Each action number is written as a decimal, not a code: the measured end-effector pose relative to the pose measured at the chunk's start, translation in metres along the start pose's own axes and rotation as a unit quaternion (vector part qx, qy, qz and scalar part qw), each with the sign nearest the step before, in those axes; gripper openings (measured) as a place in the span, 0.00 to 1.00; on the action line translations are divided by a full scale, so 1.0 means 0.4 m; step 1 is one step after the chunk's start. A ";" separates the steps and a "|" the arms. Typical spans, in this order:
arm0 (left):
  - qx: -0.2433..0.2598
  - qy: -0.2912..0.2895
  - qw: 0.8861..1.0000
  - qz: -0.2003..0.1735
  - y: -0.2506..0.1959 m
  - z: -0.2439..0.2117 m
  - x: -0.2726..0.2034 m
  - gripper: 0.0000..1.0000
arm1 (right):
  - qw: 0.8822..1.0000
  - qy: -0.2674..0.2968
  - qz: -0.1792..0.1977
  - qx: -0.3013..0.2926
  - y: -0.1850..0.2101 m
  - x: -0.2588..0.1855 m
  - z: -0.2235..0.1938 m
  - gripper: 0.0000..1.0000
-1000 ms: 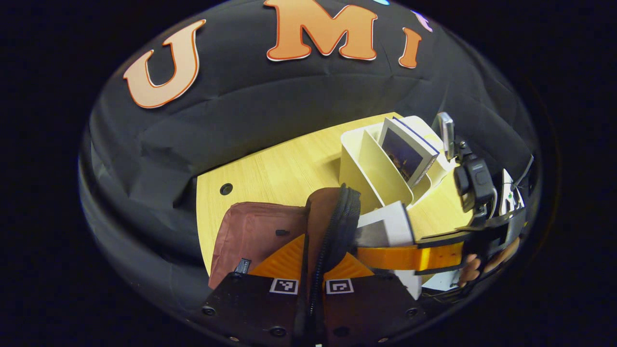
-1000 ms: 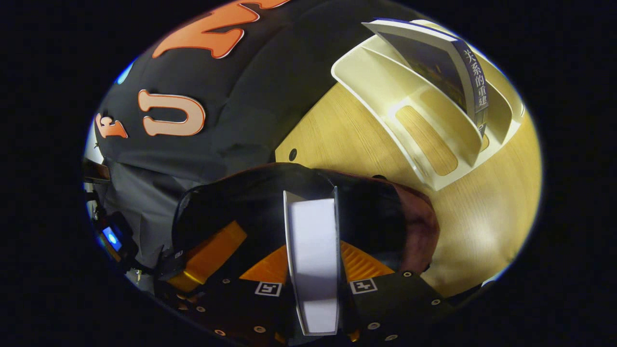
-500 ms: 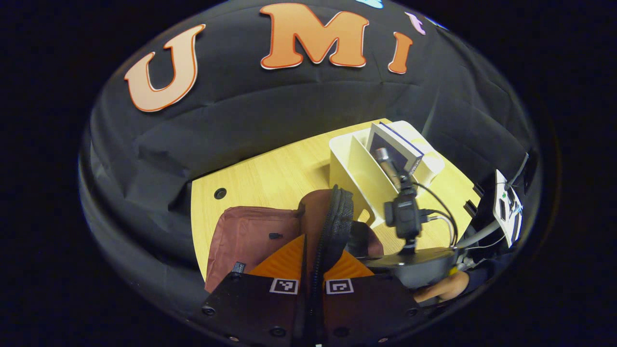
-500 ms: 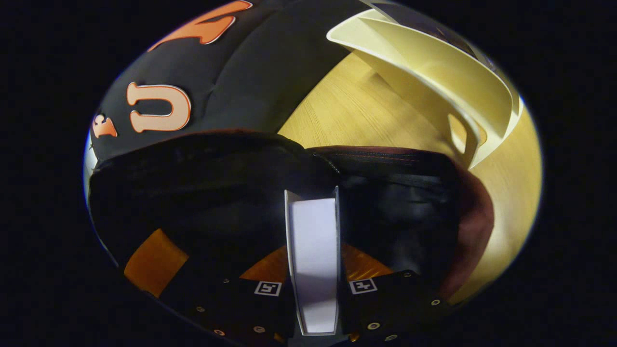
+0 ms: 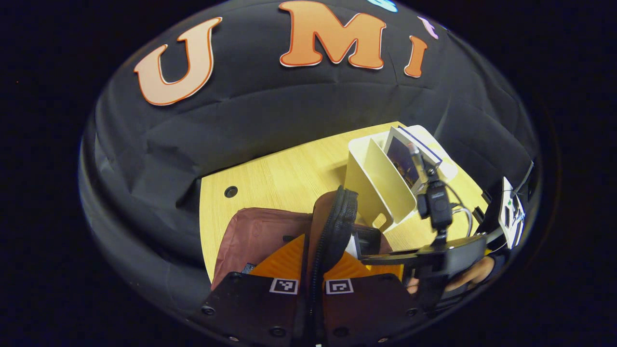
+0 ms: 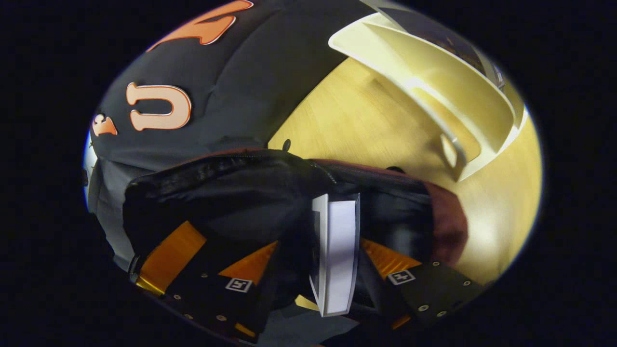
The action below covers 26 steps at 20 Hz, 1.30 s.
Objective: Open the schoolbag, grab two books from the bookshelf and put them into the schoolbag.
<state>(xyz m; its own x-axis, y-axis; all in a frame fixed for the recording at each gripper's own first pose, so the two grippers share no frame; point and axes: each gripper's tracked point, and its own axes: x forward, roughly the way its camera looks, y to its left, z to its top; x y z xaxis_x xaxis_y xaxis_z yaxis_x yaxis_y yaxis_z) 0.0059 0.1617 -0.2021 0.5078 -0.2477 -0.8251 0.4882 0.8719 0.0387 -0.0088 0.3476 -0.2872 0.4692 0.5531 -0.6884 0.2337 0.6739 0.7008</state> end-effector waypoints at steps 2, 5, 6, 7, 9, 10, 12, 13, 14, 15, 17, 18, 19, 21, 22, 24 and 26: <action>0.003 0.003 1.000 -0.005 -0.015 -0.006 0.012 0.07 | 0.999 -0.009 -0.023 -0.032 -0.032 -0.055 0.020 0.95; 0.005 0.004 1.000 -0.006 -0.021 -0.011 0.027 0.07 | 0.996 -0.007 -0.047 -0.079 -0.065 -0.143 0.045 0.97; 0.009 0.003 1.000 -0.006 -0.018 -0.012 0.027 0.07 | 0.994 -0.013 -0.056 -0.092 -0.076 -0.172 0.059 0.97; 0.015 0.004 1.000 -0.003 -0.010 -0.010 0.027 0.07 | 0.993 -0.020 -0.062 -0.103 -0.085 -0.197 0.078 0.97; 0.018 0.004 1.000 -0.001 0.000 -0.014 0.026 0.07 | 0.989 -0.026 -0.075 -0.121 -0.092 -0.250 0.107 0.97; 0.019 0.005 1.000 -0.001 0.007 -0.018 0.023 0.07 | 0.988 -0.032 -0.084 -0.127 -0.100 -0.276 0.124 0.97; 0.021 0.006 1.000 -0.001 0.014 -0.019 0.026 0.07 | 0.983 -0.040 -0.104 -0.145 -0.122 -0.324 0.156 0.97; 0.021 0.007 1.000 -0.001 0.015 -0.018 0.028 0.07 | 0.981 -0.043 -0.114 -0.152 -0.134 -0.347 0.176 0.98; 0.019 0.009 1.000 0.000 0.017 -0.024 0.029 0.07 | 0.979 -0.044 -0.125 -0.154 -0.146 -0.370 0.194 0.97; 0.018 0.008 1.000 -0.001 0.019 -0.023 0.033 0.07 | 0.977 -0.046 -0.137 -0.155 -0.161 -0.393 0.215 0.98; 0.014 0.010 1.000 -0.005 0.018 -0.026 0.037 0.07 | 0.971 -0.051 -0.165 -0.165 -0.190 -0.433 0.267 0.98; 0.012 0.010 1.000 -0.005 0.019 -0.028 0.038 0.07 | 0.966 -0.056 -0.184 -0.173 -0.204 -0.453 0.298 0.98; 0.009 0.011 1.000 -0.007 0.020 -0.033 0.041 0.07 | 0.960 -0.060 -0.201 -0.184 -0.213 -0.470 0.329 0.98; 0.002 0.013 1.000 -0.010 0.021 -0.035 0.050 0.07 | 0.956 -0.054 -0.212 -0.197 -0.203 -0.485 0.374 0.98; 0.000 0.013 1.000 -0.012 0.024 -0.039 0.051 0.07 | 0.955 -0.049 -0.215 -0.200 -0.193 -0.488 0.396 0.98; -0.004 0.016 1.000 -0.014 0.031 -0.049 0.062 0.07 | 0.952 -0.048 -0.225 -0.200 -0.184 -0.479 0.449 0.98; -0.008 0.018 1.000 -0.016 0.042 -0.053 0.068 0.07 | 0.945 -0.047 -0.242 -0.213 -0.183 -0.474 0.504 0.98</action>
<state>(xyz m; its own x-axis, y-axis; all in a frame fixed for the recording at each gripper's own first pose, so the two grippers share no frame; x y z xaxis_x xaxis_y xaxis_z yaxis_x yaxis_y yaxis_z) 0.0128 0.1787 -0.2359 0.4665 -0.2605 -0.8453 0.4927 0.8702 0.0037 0.0569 0.0945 -0.1704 0.4726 0.0969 -0.8759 0.0856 0.9842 0.1551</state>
